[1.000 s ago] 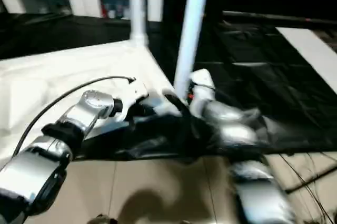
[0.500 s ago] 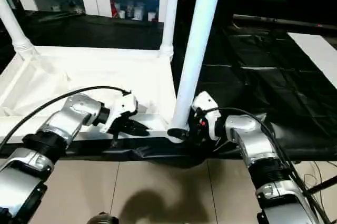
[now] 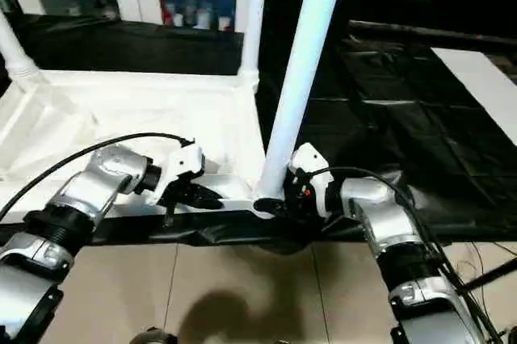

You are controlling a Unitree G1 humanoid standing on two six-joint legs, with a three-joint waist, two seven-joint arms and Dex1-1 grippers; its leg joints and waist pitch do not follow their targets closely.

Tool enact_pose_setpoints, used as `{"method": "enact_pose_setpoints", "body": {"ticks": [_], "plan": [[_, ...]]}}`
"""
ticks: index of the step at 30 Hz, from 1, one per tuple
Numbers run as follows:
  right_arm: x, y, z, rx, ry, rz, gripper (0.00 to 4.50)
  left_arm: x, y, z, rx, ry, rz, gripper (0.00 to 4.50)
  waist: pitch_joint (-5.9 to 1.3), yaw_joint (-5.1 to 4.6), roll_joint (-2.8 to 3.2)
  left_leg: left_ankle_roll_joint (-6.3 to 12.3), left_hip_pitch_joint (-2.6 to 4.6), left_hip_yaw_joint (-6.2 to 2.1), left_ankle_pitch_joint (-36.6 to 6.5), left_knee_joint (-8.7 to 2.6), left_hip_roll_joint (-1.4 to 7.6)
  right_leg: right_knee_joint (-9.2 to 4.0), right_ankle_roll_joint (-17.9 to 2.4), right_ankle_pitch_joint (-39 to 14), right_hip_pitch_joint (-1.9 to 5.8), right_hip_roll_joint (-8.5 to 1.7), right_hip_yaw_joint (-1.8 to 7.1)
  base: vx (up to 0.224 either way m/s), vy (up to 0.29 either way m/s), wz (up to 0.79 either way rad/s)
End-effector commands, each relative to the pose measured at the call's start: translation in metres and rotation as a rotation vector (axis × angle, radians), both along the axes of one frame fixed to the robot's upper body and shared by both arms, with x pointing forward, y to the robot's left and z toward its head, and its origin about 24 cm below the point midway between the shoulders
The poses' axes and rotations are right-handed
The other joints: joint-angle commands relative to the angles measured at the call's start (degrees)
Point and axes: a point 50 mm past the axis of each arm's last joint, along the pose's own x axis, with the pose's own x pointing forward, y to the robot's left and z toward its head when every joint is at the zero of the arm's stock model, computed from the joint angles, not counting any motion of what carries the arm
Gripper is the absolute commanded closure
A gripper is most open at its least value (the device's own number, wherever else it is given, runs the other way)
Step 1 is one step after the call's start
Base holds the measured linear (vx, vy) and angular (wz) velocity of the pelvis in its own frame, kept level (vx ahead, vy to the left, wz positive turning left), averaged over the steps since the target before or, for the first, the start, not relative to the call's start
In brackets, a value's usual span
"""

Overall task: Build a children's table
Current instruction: Rotate leg to tighten

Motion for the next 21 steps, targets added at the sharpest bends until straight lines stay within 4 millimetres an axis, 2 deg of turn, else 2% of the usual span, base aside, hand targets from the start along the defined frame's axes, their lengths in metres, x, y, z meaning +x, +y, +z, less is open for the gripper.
{"method": "enact_pose_setpoints", "body": {"ticks": [1,8,9,11,14,15,16,17,18,21], "plan": [[0.003,-0.002,0.004,0.020,-0.009,-0.027,1.38,-0.006,-0.008,0.001,-0.015,0.021,-0.076,4.50,-3.92,0.05,-0.31,1.57,1.28,-1.05,-11.90,-3.91,2.20,-4.78,-10.60,-13.46,2.65,-4.70,3.38,0.000,0.000,0.00],[0.005,0.001,-0.004,0.036,0.000,-0.116,1.78,-0.008,-0.007,-0.001,-0.022,0.036,-0.066,4.50,-3.81,-0.33,-0.11,0.97,1.41,-1.11,-12.73,-4.04,2.24,-4.78,-10.97,-13.75,2.50,-4.66,3.40,0.000,0.000,0.00],[0.005,0.004,-0.006,0.044,0.000,-0.135,1.78,-0.009,-0.008,-0.003,-0.023,0.045,-0.066,4.50,-3.87,-0.30,0.33,0.79,1.45,-1.16,-12.81,-4.04,2.25,-4.76,-11.03,-13.70,2.53,-4.72,3.44,0.000,0.000,0.00],[0.004,0.006,-0.007,0.055,0.002,-0.141,1.80,-0.010,-0.008,-0.004,-0.024,0.051,-0.068,4.50,-3.86,-0.60,0.09,0.21,1.38,-1.24,-13.52,-4.17,2.23,-4.80,-10.82,-14.11,2.61,-4.65,3.41,0.000,0.000,0.00],[0.001,0.007,-0.008,0.060,0.001,-0.129,1.82,-0.010,-0.010,-0.004,-0.027,0.052,-0.073,4.50,-3.89,-0.64,0.08,0.26,1.51,-1.18,-13.54,-4.10,2.24,-4.80,-11.07,-13.63,2.57,-4.61,3.48,0.000,0.000,0.00],[0.001,0.007,-0.007,0.065,-0.003,-0.137,1.82,-0.010,-0.011,-0.003,-0.028,0.051,-0.075,4.50,-3.87,-0.67,0.26,0.28,1.59,-1.15,-13.60,-4.11,2.27,-4.83,-11.19,-12.93,2.53,-4.56,3.53,0.000,0.000,0.00],[0.000,0.007,-0.006,0.088,0.003,-0.145,1.47,-0.009,-0.012,-0.003,-0.028,0.049,-0.077,4.50,-3.91,-0.61,0.24,0.27,1.64,-1.16,-13.56,-4.12,2.28,-4.78,-11.25,-12.66,2.55,-4.55,3.52,0.000,0.000,0.00],[0.000,0.007,-0.005,0.108,0.019,-0.136,1.47,-0.009,-0.012,-0.002,-0.027,0.047,-0.078,4.50,-3.95,-0.57,0.34,0.33,1.60,-1.16,-13.42,-4.11,2.26,-4.68,-11.47,-12.03,2.61,-4.55,3.52,0.000,0.000,0.00],[-0.001,0.007,-0.004,0.112,0.021,-0.131,1.13,-0.008,-0.012,-0.002,-0.026,0.047,-0.078,4.50,-3.97,-0.55,0.27,0.44,1.61,-1.16,-13.38,-4.10,2.26,-4.66,-11.63,-11.71,2.66,-4.52,3.50,0.000,0.000,0.00],[-0.003,0.007,-0.002,0.124,0.032,-0.097,0.92,-0.009,-0.012,-0.002,-0.025,0.041,-0.083,4.50,-3.99,-0.40,0.17,0.73,1.51,-1.10,-12.79,-4.02,2.26,-4.56,-11.95,-10.89,2.77,-4.56,3.51,0.000,0.000,0.00]]}}
